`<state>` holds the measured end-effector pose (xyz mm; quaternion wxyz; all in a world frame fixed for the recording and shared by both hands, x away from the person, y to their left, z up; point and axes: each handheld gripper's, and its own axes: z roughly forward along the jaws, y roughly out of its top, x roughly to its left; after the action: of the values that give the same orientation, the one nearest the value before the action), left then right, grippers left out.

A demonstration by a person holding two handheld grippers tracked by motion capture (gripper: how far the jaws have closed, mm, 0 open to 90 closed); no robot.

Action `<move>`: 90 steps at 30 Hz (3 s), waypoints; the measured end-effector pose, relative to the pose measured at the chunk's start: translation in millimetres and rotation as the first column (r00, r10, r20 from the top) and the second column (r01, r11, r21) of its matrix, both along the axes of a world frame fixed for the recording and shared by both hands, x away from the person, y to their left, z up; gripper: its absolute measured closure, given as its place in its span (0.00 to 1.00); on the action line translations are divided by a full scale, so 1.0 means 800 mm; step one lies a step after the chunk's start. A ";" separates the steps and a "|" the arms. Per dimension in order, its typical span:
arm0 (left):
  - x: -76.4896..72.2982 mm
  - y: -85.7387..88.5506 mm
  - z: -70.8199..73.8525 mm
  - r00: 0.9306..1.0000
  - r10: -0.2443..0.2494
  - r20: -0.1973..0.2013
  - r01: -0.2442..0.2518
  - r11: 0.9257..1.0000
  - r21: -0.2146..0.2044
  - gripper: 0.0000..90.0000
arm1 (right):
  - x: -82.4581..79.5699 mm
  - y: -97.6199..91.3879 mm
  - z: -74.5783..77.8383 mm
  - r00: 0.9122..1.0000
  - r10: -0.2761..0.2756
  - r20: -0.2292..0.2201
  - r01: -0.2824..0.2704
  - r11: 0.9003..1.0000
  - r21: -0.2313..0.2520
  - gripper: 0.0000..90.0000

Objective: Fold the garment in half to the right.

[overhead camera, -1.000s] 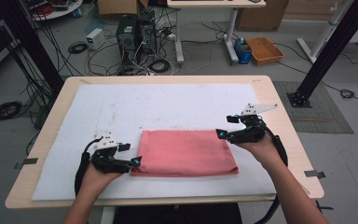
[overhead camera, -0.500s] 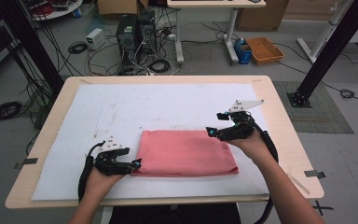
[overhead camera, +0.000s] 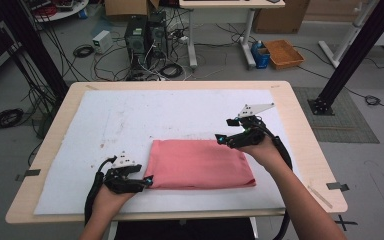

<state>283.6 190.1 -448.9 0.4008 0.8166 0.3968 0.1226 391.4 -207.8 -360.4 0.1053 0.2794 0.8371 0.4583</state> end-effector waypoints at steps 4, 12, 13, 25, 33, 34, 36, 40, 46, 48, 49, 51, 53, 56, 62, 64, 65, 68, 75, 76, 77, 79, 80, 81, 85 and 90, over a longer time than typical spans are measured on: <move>-0.009 -0.002 0.001 1.000 -0.006 -0.006 0.006 1.000 -0.003 0.43 | 0.003 0.004 -0.001 1.000 0.010 -0.002 -0.010 1.000 0.005 0.24; -0.016 -0.003 0.000 1.000 0.005 -0.021 -0.005 1.000 -0.023 0.48 | 0.007 0.016 0.005 1.000 0.026 0.001 -0.026 1.000 0.005 0.24; -0.016 -0.005 0.000 1.000 0.005 -0.016 -0.006 0.999 -0.031 0.49 | 0.008 0.019 0.006 1.000 0.029 0.005 -0.029 1.000 0.004 0.24; -0.011 -0.027 0.000 0.998 -0.057 -0.009 0.056 0.998 -0.019 0.53 | 0.017 0.063 0.006 0.997 0.078 0.003 -0.078 0.997 -0.014 0.24; -0.009 -0.023 -0.004 0.997 -0.083 -0.011 0.082 0.994 -0.078 0.74 | 0.036 0.102 -0.003 0.995 0.094 -0.033 -0.095 0.995 -0.032 0.24; -0.007 -0.021 -0.005 0.996 -0.089 -0.015 0.087 0.992 -0.091 0.77 | 0.039 0.109 -0.004 0.995 0.097 -0.037 -0.098 0.995 -0.036 0.24; -0.005 -0.018 -0.005 0.996 -0.090 -0.021 0.087 0.990 -0.113 0.81 | 0.045 0.122 -0.006 0.994 0.103 -0.046 -0.105 0.993 -0.044 0.24; -0.004 -0.016 -0.004 0.995 -0.095 -0.016 0.092 0.988 -0.127 0.86 | 0.054 0.151 -0.015 0.989 0.127 -0.071 -0.130 0.990 -0.045 0.25; -0.003 -0.011 -0.004 0.994 -0.107 -0.013 0.103 0.978 -0.182 0.88 | 0.062 0.199 -0.037 0.980 0.161 -0.114 -0.174 0.978 -0.117 0.25; -0.003 -0.010 -0.004 0.993 -0.114 -0.017 0.109 0.973 -0.204 0.88 | 0.063 0.214 -0.042 0.977 0.177 -0.118 -0.192 0.973 -0.129 0.25; -0.002 -0.009 -0.004 0.993 -0.117 -0.018 0.111 0.971 -0.214 0.88 | 0.064 0.221 -0.044 0.975 0.184 -0.124 -0.201 0.970 -0.140 0.25; -0.002 -0.008 -0.004 0.992 -0.122 -0.021 0.114 0.967 -0.229 0.88 | 0.064 0.235 -0.051 0.971 0.195 -0.141 -0.216 0.964 -0.155 0.25; -0.002 -0.008 -0.004 0.992 -0.124 -0.020 0.116 0.965 -0.233 0.88 | 0.066 0.247 -0.058 0.967 0.200 -0.160 -0.228 0.958 -0.175 0.26; -0.003 -0.008 -0.003 0.992 -0.128 -0.021 0.120 0.964 -0.235 0.88 | 0.067 0.260 -0.072 0.961 0.211 -0.179 -0.246 0.947 -0.208 0.35; -0.001 -0.004 -0.004 0.991 -0.136 -0.019 0.128 0.964 -0.234 0.88 | 0.061 0.281 -0.090 0.953 0.239 -0.188 -0.285 0.917 -0.279 0.65; -0.001 -0.002 -0.004 0.990 -0.137 -0.021 0.128 0.963 -0.236 0.89 | 0.061 0.283 -0.089 0.948 0.259 -0.187 -0.304 0.911 -0.279 0.78; -0.001 -0.001 -0.004 0.991 -0.135 -0.020 0.127 0.963 -0.237 0.89 | 0.059 0.285 -0.088 0.950 0.250 -0.188 -0.296 0.912 -0.285 0.81; -0.001 0.001 -0.004 0.991 -0.136 -0.020 0.128 0.964 -0.234 0.89 | 0.057 0.290 -0.087 0.947 0.261 -0.185 -0.307 0.905 -0.296 0.92; -0.004 0.022 0.000 0.995 -0.101 -0.010 0.095 0.960 -0.263 0.89 | 0.052 0.299 -0.081 0.955 0.268 -0.130 -0.295 0.910 -0.293 0.96; -0.005 0.026 0.001 0.995 -0.095 -0.008 0.090 0.959 -0.270 0.89 | 0.053 0.299 -0.078 0.956 0.267 -0.119 -0.290 0.917 -0.274 0.96; -0.005 0.029 0.002 0.996 -0.092 -0.005 0.087 0.957 -0.278 0.89 | 0.053 0.300 -0.074 0.958 0.266 -0.111 -0.286 0.923 -0.259 0.96; -0.006 0.033 0.005 0.996 -0.089 0.000 0.085 0.952 -0.295 0.89 | 0.053 0.300 -0.068 0.959 0.265 -0.100 -0.281 0.929 -0.241 0.96; -0.006 0.033 0.007 0.996 -0.090 0.004 0.087 0.950 -0.301 0.89 | 0.053 0.299 -0.066 0.959 0.268 -0.091 -0.283 0.931 -0.230 0.96; -0.006 0.033 0.009 0.995 -0.096 0.010 0.095 0.949 -0.302 0.89 | 0.053 0.298 -0.063 0.959 0.266 -0.094 -0.280 0.934 -0.222 0.96; -0.005 0.024 0.014 0.992 -0.123 0.020 0.123 0.944 -0.307 0.89 | 0.053 0.289 -0.056 0.959 0.267 -0.091 -0.281 0.938 -0.204 0.96; -0.002 0.009 0.021 0.986 -0.163 0.030 0.164 0.933 -0.320 0.89 | 0.048 0.273 -0.045 0.959 0.274 -0.076 -0.283 0.943 -0.175 0.96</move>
<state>281.9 197.2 -432.2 0.5379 0.7702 0.3418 0.0240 429.6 10.5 -396.3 0.0434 0.1588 0.9093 0.3821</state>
